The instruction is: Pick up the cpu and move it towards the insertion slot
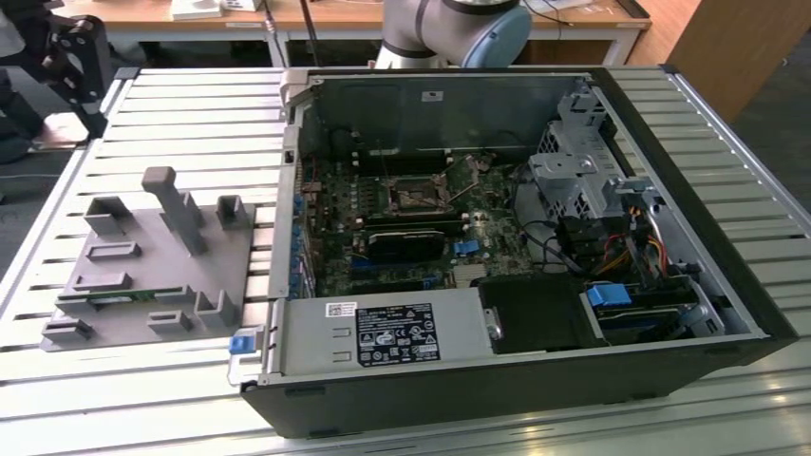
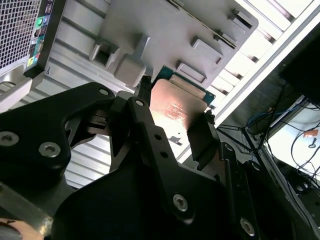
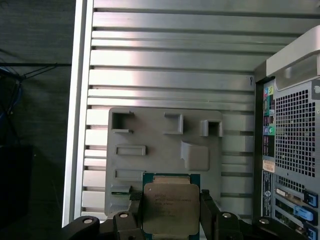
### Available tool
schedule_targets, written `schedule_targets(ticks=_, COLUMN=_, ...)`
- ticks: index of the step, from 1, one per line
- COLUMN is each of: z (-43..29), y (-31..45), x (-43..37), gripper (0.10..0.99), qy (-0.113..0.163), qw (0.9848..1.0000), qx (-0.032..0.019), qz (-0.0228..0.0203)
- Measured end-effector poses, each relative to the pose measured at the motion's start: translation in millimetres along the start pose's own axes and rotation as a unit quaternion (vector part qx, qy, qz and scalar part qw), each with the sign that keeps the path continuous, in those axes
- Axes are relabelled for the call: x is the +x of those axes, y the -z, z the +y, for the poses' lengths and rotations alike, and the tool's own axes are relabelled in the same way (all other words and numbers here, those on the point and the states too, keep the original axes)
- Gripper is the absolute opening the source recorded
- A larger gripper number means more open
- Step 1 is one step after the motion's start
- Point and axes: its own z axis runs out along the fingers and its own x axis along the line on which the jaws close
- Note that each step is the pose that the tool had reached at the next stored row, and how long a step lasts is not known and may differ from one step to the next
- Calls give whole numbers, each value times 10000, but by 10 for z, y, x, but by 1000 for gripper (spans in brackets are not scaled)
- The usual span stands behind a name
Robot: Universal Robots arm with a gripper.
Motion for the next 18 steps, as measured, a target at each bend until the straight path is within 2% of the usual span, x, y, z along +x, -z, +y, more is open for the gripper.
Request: schedule_targets(ticks=18, z=11, y=5, x=-306, gripper=541, qy=2, qw=10000, qx=0, qz=0)
